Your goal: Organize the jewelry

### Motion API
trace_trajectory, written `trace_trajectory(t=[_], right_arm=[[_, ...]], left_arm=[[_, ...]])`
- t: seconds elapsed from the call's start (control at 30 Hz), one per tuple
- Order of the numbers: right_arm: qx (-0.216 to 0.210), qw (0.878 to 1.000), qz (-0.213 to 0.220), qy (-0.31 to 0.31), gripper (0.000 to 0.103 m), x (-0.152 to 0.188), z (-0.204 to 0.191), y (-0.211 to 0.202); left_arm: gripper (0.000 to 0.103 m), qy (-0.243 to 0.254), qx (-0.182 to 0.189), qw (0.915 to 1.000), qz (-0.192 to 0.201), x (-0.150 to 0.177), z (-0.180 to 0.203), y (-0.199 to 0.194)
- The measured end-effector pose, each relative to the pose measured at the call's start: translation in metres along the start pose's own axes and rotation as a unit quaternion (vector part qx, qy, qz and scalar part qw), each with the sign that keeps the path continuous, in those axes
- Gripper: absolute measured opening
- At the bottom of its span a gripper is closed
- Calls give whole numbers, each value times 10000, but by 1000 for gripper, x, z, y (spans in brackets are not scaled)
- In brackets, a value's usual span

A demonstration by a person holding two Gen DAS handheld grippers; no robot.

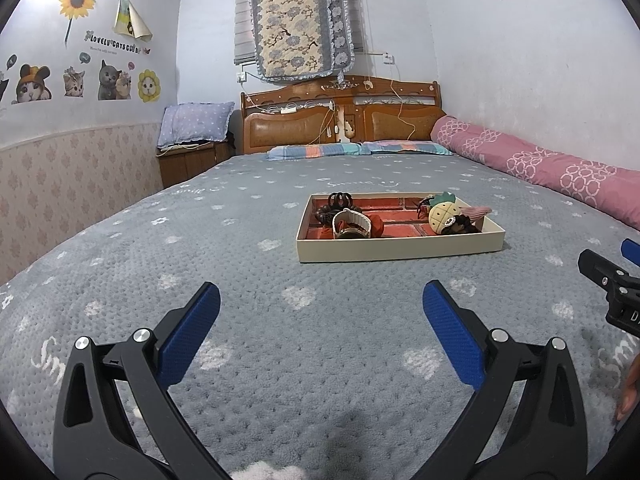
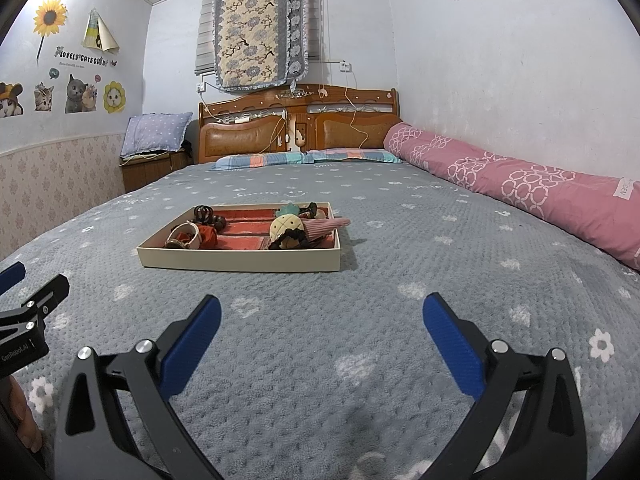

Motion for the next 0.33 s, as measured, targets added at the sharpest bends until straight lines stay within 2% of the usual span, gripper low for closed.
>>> trace_trajectory(t=[0.33], right_arm=[[0, 10000, 2, 4, 99, 0, 0, 0]], left_arm=[[98, -41, -39, 9999, -85, 2, -2, 1]])
Point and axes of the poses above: each gripper's, at about its wrist camera, not at the fingertips, and y roughly the way its jaws point, z to its right, x to its underside, the point moved 10 cm from there along y, roughly the way its jaws point, and after that the axes turned 8 degrees about x, right-handed, at the moved point
